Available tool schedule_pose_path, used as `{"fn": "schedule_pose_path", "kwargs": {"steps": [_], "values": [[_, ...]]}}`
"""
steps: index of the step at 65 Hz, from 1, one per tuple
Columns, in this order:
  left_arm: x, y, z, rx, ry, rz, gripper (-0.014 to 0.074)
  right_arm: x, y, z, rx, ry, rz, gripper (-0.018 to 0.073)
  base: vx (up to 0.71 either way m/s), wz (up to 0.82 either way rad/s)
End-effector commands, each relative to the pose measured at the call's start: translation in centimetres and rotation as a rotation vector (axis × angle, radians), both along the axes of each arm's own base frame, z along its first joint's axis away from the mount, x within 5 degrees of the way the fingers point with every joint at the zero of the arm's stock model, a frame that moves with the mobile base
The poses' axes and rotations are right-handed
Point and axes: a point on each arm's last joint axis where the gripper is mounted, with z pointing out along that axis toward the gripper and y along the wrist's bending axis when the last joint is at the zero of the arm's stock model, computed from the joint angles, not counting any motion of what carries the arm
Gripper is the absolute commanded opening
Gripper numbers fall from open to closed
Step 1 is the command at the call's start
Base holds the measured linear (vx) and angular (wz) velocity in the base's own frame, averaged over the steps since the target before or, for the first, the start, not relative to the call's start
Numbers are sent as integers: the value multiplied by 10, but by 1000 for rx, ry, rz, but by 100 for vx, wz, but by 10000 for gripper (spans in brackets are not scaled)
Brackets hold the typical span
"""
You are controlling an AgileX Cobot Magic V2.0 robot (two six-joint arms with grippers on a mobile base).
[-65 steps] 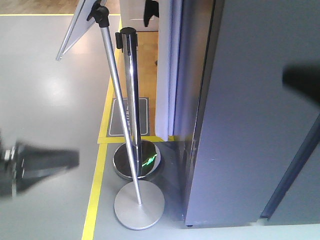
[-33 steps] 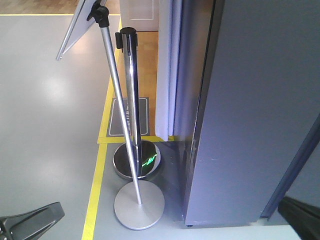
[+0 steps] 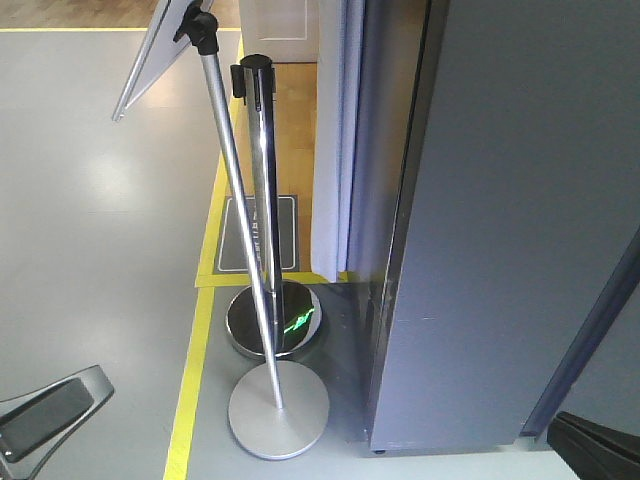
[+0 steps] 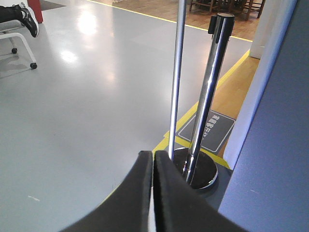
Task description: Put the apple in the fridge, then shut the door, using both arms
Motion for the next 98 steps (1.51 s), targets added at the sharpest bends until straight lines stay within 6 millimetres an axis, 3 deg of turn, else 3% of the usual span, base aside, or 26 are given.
{"fn": "schedule_pose_path", "kwargs": {"steps": [1, 13, 31, 41, 51, 63, 68, 80, 91, 98], "values": [[0, -2, 14, -85, -42, -39, -6, 2, 0, 11, 44, -34, -17, -2, 0, 0], [-2, -2, 24, -192, -76, -63, -6, 2, 0, 11, 44, -34, -17, -2, 0, 0], [8, 23, 49, -631, -111, 137, -6, 2, 0, 11, 44, -34, -17, -2, 0, 0], [10, 31, 51, -725, -110, 194, -6, 2, 0, 11, 44, -34, -17, -2, 0, 0], [13, 29, 44, -577, -111, 245, -6, 2, 0, 11, 44, -34, -17, -2, 0, 0], [15, 29, 40, -519, -98, 278, -6, 2, 0, 11, 44, -34, -17, -2, 0, 0], [16, 30, 38, -384, -177, 324, -6, 2, 0, 11, 44, -34, -17, -2, 0, 0], [20, 34, 33, 174, -465, 482, -6, 2, 0, 11, 44, -34, -17, -2, 0, 0], [20, 42, 34, 328, -547, 589, -6, 2, 0, 11, 44, -34, -17, -2, 0, 0], [16, 47, 21, 460, -513, 649, -6, 2, 0, 11, 44, -34, -17, -2, 0, 0]]}}
